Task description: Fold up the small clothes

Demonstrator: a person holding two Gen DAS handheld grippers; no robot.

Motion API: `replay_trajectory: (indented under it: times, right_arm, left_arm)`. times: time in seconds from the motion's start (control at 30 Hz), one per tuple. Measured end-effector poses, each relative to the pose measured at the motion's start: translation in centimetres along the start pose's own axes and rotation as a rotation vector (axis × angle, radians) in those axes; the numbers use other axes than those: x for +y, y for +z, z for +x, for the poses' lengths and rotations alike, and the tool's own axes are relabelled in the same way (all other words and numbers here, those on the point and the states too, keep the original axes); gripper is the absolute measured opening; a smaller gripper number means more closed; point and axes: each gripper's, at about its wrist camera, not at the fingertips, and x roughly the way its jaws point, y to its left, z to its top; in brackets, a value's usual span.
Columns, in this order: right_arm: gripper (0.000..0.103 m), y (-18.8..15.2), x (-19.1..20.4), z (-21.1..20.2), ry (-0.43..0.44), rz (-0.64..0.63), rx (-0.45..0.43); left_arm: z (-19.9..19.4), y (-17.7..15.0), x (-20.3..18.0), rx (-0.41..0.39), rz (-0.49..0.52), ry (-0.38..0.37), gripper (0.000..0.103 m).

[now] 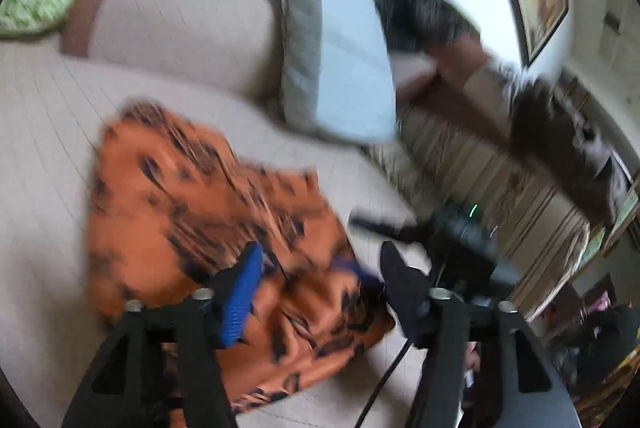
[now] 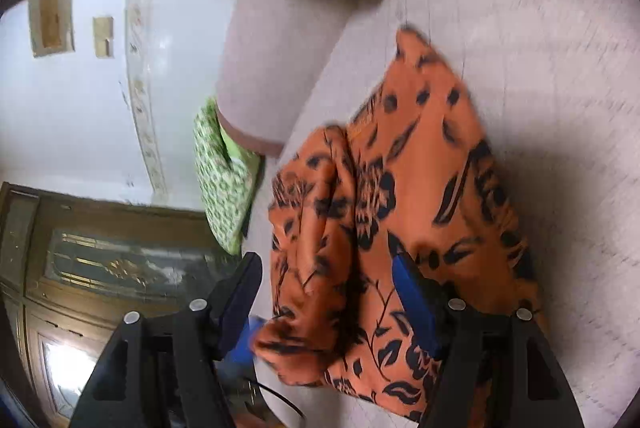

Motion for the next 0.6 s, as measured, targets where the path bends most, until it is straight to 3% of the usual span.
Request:
replay_trajectory:
  times: [0.07,0.13,0.27,0.43,0.47,0.5,0.53,0.6]
  right_arm:
    - [0.070,-0.4,0.3,1.0,0.003,0.001,0.024]
    - [0.071,-0.9,0.8,2.1,-0.006,-0.011,0.033]
    - [0.071,-1.4,1.2,4.3,-0.058,-0.026,0.056]
    - [0.071,-2.4,2.0,7.4,-0.072,-0.014,0.088]
    - [0.059,-2.9,2.8,7.9,-0.078,-0.060,0.075]
    - [0.031,-3.3,3.6,8.0,-0.101,-0.105,0.060]
    - [0.023,-3.6,4.6,8.2,-0.142,-0.162,0.047]
    - [0.021,-4.5,6.4,7.3,-0.158,-0.239,-0.007]
  left_arm:
    - [-1.9,0.7,1.5,-0.059,-0.021,0.009,0.068]
    - [-2.3,0.7,3.0,-0.051,-0.059,0.062,0.068]
    - [-0.9,-0.3,6.0,0.048,-0.116,0.226,0.068]
    - [-0.3,-2.2,9.7,0.142,-0.214,0.286,0.068]
    - [-0.3,-2.4,10.2,0.145,-0.227,0.286,0.068]
    - [-0.5,-2.4,10.5,0.148,-0.244,0.287,0.068]
    - [-0.9,-2.3,10.6,0.146,-0.250,0.286,0.068]
    - [-1.2,-2.0,10.2,0.130,-0.253,0.273,0.068]
